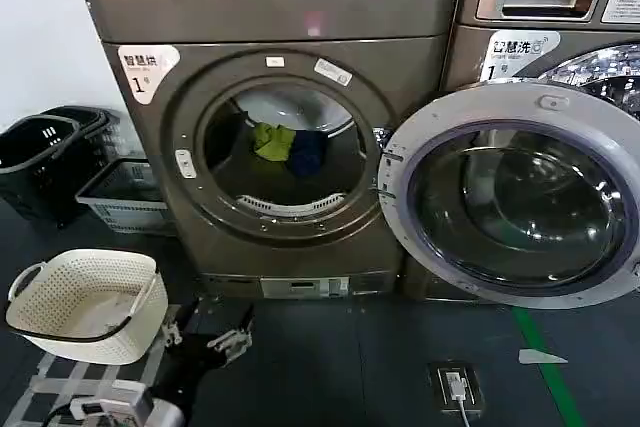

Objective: Grasp the clothes from the dryer.

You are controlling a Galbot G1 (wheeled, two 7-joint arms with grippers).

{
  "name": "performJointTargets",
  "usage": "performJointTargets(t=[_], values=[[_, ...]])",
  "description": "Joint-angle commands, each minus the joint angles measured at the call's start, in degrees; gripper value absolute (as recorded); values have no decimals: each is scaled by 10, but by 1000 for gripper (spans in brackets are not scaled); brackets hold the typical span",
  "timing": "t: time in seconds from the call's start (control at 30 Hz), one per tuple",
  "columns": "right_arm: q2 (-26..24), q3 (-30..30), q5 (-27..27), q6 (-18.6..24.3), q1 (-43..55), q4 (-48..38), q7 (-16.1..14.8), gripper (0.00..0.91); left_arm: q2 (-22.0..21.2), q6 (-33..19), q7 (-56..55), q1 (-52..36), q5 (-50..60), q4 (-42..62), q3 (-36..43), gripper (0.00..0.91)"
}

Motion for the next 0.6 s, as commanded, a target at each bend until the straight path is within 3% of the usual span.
performJointTargets(t=[0.03,0.37,0.6], values=[[0,0,0,2,0,0,0,907,0,0,0,0,0,0,-1,907],[1,1,1,9,2,2,-7,907,-1,-10,2,-2,-7,-11,-1,907],[-1,8,6,10,-3,-3,9,907,-1,-16,2,-2,-6,-14,-1,907]])
